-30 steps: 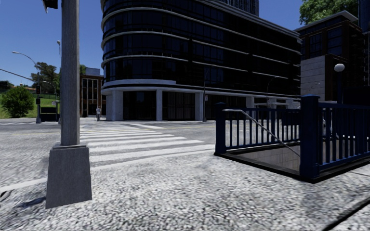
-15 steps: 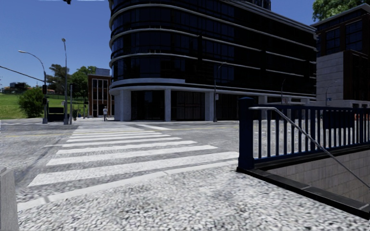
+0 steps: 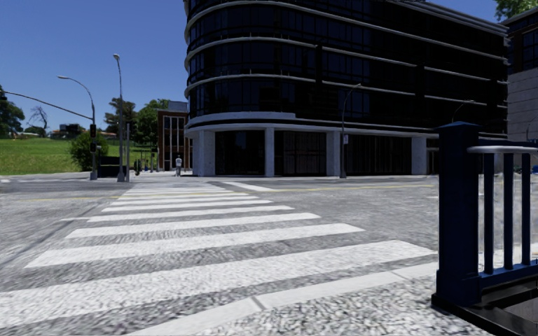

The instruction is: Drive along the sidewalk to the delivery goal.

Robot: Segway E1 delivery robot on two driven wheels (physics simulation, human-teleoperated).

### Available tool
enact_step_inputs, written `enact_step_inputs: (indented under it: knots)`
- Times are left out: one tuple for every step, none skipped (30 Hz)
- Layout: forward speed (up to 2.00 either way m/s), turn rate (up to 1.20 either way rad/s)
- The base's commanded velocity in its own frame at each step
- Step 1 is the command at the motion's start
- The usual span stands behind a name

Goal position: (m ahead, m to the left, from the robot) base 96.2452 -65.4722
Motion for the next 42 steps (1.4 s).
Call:
enact_step_inputs:
  knots:
    - [2.0, 0.39]
    - [2.0, 0.42]
    - [2.0, 0.45]
    - [2.0, 0.47]
    - [2.0, 0.47]
    - [2.0, 0.48]
    - [2.0, 0.48]
    - [2.0, 0.48]
    - [2.0, 0.48]
    - [2.0, 0.48]
    - [2.0, 0.48]
    - [2.0, 0.48]
    - [2.0, 0.48]
    - [2.0, 0.48]
    - [2.0, 0.48]
    - [2.0, 0.48]
    - [1.99, 0.48]
    - [1.9, 0.48]
    - [1.9, 0.48]
    - [1.74, 0.43]
    - [1.61, 0.27]
    - [1.5, 0.17]
    - [1.39, 0.01]
    - [1.39, 0.01]
    - [1.33, 0.0]
    - [1.28, 0.0]
    - [1.27, 0.0]
    - [1.26, 0.0]
    - [1.26, 0.0]
    - [1.26, 0.0]
    - [1.26, 0.0]
    - [1.26, 0.0]
    - [1.26, 0.0]
    - [1.26, 0.0]
    - [1.26, 0.0]
    - [1.26, 0.0]
    - [1.26, 0.0]
    - [1.26, 0.0]
    - [1.26, 0.0]
    - [1.26, 0.0]
    - [1.26, 0.0]
    - [1.27, 0.05]
